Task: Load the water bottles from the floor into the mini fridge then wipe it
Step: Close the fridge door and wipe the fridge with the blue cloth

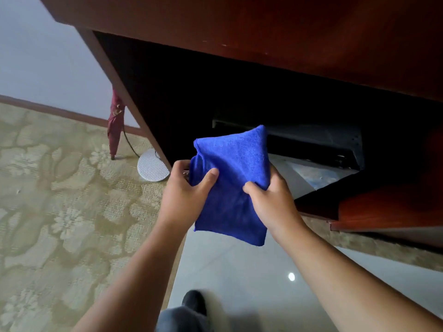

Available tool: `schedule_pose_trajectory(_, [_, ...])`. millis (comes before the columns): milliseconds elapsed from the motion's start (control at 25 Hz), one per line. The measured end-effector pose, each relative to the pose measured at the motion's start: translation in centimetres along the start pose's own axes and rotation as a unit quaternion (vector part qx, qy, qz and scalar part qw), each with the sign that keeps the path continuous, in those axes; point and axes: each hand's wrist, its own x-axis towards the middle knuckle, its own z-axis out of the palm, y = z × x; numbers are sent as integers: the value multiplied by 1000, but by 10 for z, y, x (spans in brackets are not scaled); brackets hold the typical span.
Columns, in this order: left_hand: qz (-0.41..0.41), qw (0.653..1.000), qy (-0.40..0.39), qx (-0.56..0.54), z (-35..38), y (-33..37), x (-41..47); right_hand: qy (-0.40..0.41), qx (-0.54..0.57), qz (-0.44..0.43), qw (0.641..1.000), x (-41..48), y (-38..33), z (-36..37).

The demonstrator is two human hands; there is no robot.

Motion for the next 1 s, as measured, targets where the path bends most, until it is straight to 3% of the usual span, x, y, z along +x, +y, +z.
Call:
schedule_pose_trajectory(240, [168,981,92,7,49,-4,72,78,-34,-194,977,85,19,6])
schedule_pose_trajectory(480, [340,928,147,45,64,22,104,110,-36,-259,959,106,21,-28])
schedule_pose_trajectory(640, [370,919,110,82,74,59,103,128,-43,-265,955,112,7,-56])
schedule_pose_trajectory(840, [330,943,26,35,82,65,100,150,-67,-272,948,127,13,-74])
schedule_pose_trajectory(1000, [362,926,101,35,90,33,81,173,-57,-299,937,136,26,-65])
